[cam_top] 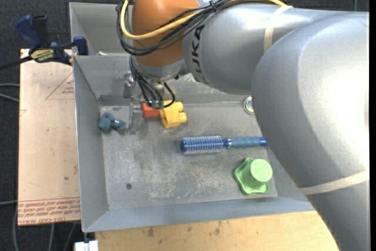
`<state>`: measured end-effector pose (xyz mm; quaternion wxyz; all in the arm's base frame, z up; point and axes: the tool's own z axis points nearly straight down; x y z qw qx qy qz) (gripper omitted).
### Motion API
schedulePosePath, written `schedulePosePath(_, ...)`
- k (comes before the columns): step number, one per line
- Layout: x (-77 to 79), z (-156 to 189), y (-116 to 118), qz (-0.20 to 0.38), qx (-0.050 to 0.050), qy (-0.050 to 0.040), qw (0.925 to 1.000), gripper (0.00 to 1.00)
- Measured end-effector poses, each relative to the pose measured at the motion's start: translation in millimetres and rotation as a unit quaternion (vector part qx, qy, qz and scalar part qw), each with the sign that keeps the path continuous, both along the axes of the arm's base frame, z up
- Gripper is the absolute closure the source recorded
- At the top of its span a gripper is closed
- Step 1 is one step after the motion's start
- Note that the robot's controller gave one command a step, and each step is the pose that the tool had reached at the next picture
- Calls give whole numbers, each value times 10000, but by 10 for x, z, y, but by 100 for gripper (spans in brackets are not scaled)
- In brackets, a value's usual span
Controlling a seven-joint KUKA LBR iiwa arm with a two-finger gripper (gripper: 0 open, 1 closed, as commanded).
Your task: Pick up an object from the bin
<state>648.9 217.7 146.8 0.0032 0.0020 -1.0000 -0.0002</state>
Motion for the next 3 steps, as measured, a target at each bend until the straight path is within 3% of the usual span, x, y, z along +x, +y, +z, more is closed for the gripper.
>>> schedulePosePath(1,16,-752,217,230,0,-13,9997,0)
schedulePosePath(2,35,-703,207,218,9,-38,9998,100)
schedulePosePath(3,-307,1230,319,474,22,-87,9988,100)
